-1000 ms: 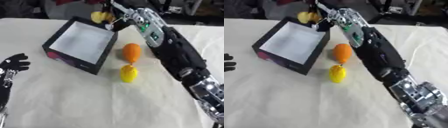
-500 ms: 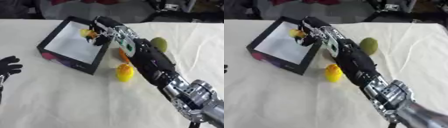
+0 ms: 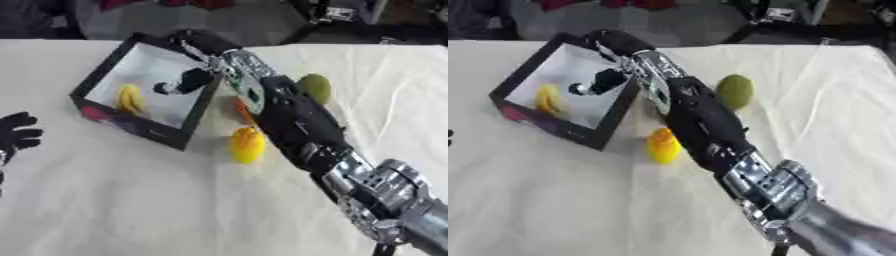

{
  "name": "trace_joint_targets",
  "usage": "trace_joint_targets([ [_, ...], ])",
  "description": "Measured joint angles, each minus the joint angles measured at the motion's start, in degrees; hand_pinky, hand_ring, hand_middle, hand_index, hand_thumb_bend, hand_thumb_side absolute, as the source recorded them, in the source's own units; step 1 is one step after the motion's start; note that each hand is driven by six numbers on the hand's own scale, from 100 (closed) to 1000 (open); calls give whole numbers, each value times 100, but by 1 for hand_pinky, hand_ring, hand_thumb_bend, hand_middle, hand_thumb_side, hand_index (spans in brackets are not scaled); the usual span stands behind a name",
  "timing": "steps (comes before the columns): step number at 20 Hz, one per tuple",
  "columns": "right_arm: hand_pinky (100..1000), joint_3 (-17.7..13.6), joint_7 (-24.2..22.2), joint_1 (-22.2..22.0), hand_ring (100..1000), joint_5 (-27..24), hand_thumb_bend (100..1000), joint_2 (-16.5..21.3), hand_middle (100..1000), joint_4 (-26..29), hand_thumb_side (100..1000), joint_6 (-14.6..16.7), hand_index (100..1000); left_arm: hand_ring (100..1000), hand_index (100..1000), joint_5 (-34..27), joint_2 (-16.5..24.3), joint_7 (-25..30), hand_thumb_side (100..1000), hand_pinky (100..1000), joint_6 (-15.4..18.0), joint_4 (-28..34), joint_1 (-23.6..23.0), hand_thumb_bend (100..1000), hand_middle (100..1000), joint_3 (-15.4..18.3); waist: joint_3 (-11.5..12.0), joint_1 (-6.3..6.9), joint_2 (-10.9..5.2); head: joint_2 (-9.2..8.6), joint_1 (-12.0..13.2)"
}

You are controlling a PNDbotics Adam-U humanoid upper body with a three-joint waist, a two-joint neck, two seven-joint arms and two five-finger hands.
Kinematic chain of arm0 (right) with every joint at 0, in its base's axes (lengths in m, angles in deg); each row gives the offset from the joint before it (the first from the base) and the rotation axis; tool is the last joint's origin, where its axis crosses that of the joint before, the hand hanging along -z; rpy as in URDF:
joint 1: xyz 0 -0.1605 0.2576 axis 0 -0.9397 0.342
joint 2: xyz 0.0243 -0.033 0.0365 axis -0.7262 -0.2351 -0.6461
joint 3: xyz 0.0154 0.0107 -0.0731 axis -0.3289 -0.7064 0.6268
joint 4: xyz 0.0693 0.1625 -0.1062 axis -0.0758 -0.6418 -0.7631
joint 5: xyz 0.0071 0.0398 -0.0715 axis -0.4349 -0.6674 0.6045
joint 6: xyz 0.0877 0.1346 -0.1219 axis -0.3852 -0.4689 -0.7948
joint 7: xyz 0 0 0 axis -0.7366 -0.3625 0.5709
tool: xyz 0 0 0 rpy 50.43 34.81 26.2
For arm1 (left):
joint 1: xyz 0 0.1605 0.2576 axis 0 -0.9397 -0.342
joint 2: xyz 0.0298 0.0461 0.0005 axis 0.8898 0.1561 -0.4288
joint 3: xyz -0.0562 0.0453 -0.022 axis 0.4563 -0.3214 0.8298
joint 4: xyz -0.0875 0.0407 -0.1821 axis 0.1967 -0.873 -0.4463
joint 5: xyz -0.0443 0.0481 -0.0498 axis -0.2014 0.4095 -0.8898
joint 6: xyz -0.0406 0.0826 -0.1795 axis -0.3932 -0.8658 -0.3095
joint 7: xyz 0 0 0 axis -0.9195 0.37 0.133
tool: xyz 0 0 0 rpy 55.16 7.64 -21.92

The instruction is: Pick up objects on the table and place them in the box.

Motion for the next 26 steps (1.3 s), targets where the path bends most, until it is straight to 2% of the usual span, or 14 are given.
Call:
trace_joint_targets([
  [7,746,-137,-363,-614,797,-1042,496,865,809,1025,580,-382,946,719,825,23,5,-86,888,741,-16,-2,-95,443,729,80,-290,-2,-2,21,226],
  [8,744,-150,-418,-733,795,-1183,427,1003,807,1175,513,-436,946,719,825,25,6,-93,888,741,-19,-3,-109,444,729,94,-322,-2,-4,21,255],
  [9,742,-170,-467,-856,791,-1313,493,1134,802,1315,582,-489,945,719,825,29,8,-102,888,741,-19,-3,-113,445,729,104,-344,-2,-7,22,281],
  [13,737,-267,-566,-1296,786,-1714,493,1557,795,1718,580,-709,942,719,825,51,10,-123,888,741,-24,-4,-156,444,729,132,-401,-3,-8,23,337],
  [19,736,-396,-618,-1893,785,-2065,491,1904,788,1928,577,-929,934,720,825,62,13,-131,887,741,-18,-13,-202,445,729,138,-441,-3,-14,36,375],
  [26,738,-480,-748,-2325,784,-2263,486,2086,780,1965,571,-1050,918,720,825,62,56,-132,888,741,-18,-34,-245,444,729,142,-465,-6,-90,38,383],
])
